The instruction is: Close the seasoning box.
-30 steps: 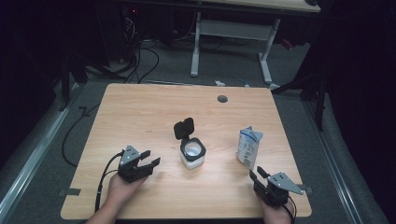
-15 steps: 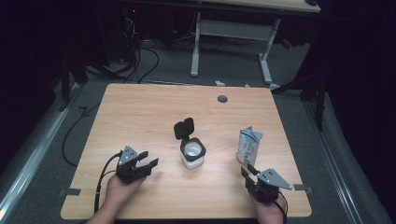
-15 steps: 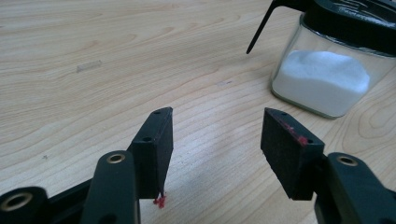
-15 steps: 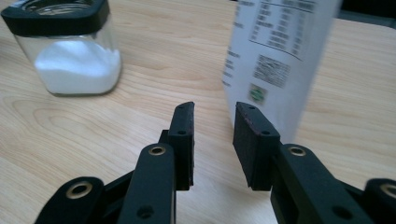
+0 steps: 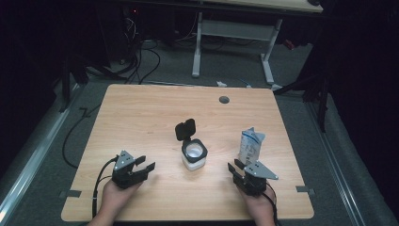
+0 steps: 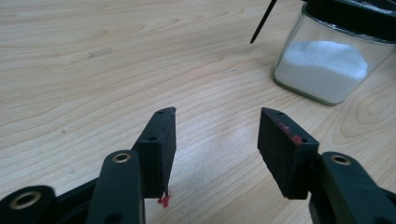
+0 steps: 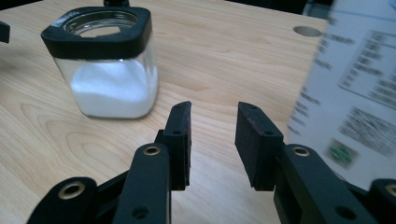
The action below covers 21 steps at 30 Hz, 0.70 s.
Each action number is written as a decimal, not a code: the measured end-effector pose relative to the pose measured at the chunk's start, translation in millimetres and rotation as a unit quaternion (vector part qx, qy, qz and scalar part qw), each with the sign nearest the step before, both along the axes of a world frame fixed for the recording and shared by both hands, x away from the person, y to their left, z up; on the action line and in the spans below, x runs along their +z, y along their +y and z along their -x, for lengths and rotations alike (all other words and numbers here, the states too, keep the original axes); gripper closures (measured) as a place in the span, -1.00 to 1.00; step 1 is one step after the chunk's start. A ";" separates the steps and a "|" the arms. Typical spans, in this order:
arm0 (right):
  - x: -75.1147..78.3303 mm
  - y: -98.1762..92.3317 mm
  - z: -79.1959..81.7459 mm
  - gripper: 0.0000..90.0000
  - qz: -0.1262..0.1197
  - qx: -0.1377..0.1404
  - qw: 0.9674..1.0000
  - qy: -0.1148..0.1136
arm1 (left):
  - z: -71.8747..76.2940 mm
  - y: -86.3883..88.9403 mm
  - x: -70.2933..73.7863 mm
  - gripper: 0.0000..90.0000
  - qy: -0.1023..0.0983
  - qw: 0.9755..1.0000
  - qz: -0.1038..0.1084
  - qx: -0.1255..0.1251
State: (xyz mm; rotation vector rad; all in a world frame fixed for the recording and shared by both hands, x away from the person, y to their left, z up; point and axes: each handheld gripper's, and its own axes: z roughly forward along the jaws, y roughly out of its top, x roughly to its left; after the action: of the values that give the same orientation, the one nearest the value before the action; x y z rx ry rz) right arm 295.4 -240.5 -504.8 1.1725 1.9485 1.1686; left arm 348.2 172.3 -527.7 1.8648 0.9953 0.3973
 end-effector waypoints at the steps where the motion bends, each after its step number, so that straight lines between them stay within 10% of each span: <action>1: 0.5 3.2 -2.1 0.47 0.003 0.003 1.000 -0.001 | -0.1 0.1 0.2 0.05 -0.001 1.000 0.001 0.001; 21: 10.7 46.2 -35.5 0.56 0.021 0.018 1.000 -0.001 | -9.5 -8.7 6.2 0.33 0.001 1.000 0.017 -0.001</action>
State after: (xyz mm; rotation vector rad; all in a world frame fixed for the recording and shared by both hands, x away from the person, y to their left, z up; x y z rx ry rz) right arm 330.9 -194.4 -494.1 1.1196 1.9900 1.1411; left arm 357.7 163.6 -521.5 1.8364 0.9948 0.3754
